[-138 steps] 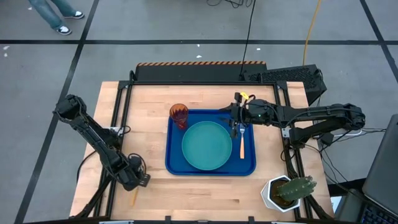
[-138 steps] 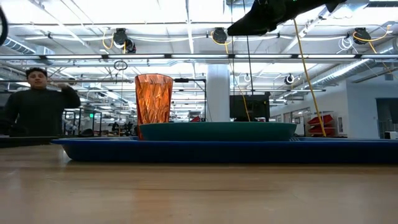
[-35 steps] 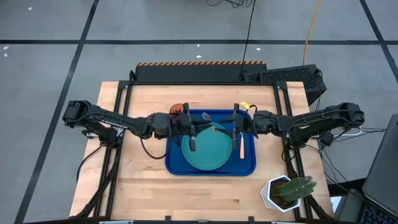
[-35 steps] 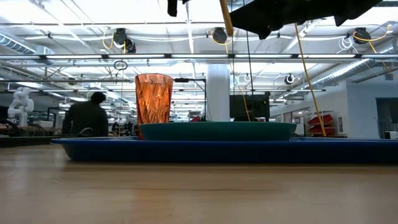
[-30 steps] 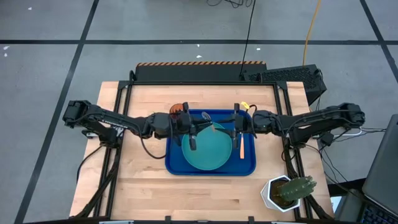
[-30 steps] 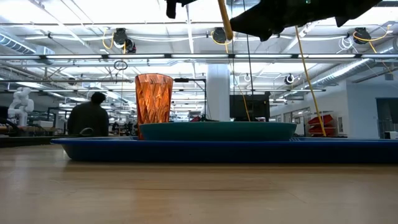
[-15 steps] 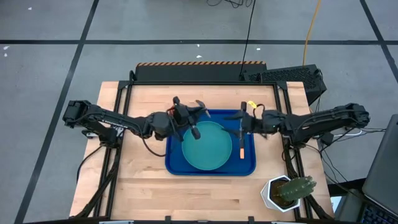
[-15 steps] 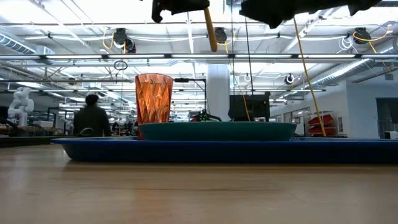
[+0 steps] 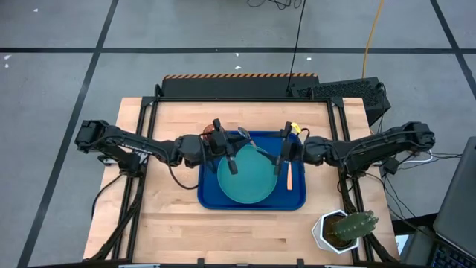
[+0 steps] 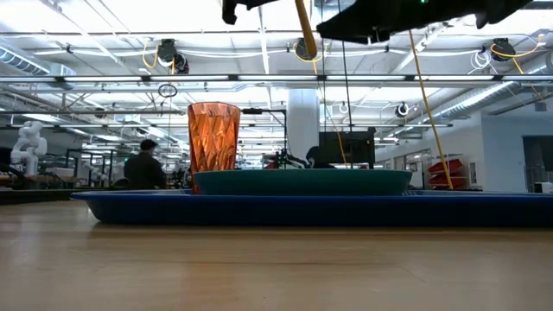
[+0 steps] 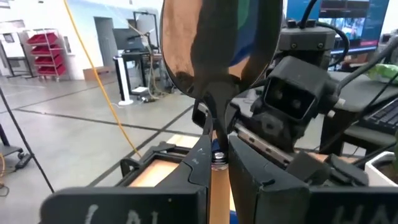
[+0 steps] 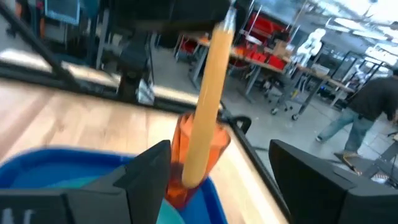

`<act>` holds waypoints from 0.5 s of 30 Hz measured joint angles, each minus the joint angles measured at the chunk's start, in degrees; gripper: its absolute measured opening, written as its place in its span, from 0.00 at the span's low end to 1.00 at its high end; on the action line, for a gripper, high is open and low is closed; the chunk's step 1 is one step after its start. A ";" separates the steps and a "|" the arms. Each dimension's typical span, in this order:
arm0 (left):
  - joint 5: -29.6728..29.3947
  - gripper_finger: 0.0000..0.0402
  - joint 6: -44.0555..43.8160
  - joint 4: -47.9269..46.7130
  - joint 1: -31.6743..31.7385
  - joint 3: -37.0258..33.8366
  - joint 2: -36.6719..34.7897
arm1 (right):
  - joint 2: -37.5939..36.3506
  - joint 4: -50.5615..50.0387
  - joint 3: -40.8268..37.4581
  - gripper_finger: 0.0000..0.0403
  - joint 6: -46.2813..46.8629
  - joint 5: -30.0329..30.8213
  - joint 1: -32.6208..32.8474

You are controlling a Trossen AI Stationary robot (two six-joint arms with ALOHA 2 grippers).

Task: Pick and place plate/cup/fork/spoon on tray
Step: Put the orange spoon on the blue tray to the right of the yellow fork

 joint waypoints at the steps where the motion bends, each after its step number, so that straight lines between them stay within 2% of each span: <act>1: 0.00 0.07 -0.02 0.21 0.02 0.00 0.00 | -0.06 0.89 0.00 0.66 0.13 -0.06 0.00; 7: 0.00 0.07 -0.13 0.76 0.02 0.00 0.00 | 0.08 1.28 0.02 0.63 3.86 -3.24 0.00; 15: 0.00 0.07 -0.26 0.95 0.02 0.00 0.00 | 4.68 7.87 0.07 0.63 5.10 -2.65 -0.02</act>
